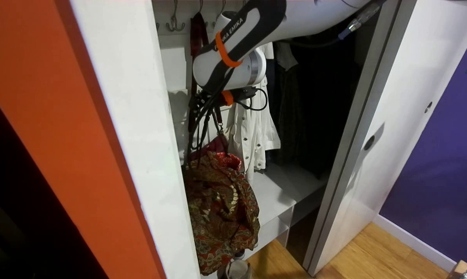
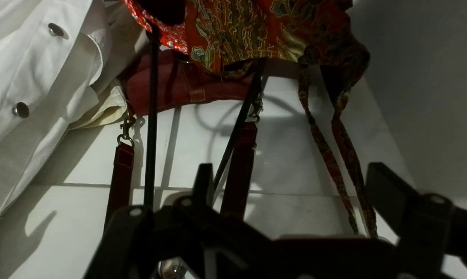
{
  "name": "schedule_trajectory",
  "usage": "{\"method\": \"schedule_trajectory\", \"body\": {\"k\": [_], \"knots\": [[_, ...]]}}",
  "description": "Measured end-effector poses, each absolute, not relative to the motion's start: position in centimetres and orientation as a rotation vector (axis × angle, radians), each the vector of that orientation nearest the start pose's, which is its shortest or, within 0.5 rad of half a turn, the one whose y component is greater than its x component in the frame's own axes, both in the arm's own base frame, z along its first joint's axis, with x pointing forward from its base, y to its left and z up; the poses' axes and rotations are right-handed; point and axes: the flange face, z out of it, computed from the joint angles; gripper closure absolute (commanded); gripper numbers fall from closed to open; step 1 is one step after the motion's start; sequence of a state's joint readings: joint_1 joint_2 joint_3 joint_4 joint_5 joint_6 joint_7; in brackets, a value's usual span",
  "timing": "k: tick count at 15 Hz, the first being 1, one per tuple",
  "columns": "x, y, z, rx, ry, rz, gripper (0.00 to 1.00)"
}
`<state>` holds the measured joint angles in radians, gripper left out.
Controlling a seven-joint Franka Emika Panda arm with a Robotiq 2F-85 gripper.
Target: Hang the brown bag on the hook
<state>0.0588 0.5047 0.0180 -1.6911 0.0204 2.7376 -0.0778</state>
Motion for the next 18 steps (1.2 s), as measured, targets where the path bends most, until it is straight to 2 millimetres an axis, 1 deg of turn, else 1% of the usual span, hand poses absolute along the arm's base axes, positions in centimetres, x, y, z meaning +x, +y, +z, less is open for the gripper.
{"method": "schedule_trajectory", "body": {"k": [8, 9, 11, 14, 18], "knots": [[71.3, 5.2, 36.5, -3.005, -0.198, -0.828, 0.00], [71.3, 5.2, 36.1, -3.020, -0.196, -0.814, 0.00], [71.5, 5.7, 34.5, -3.062, -0.182, -0.791, 0.00], [72.3, 7.9, 31.8, -3.117, -0.151, -0.789, 0.00], [74.1, 11.5, 29.7, -3.159, -0.193, -0.889, 0.00]]}}
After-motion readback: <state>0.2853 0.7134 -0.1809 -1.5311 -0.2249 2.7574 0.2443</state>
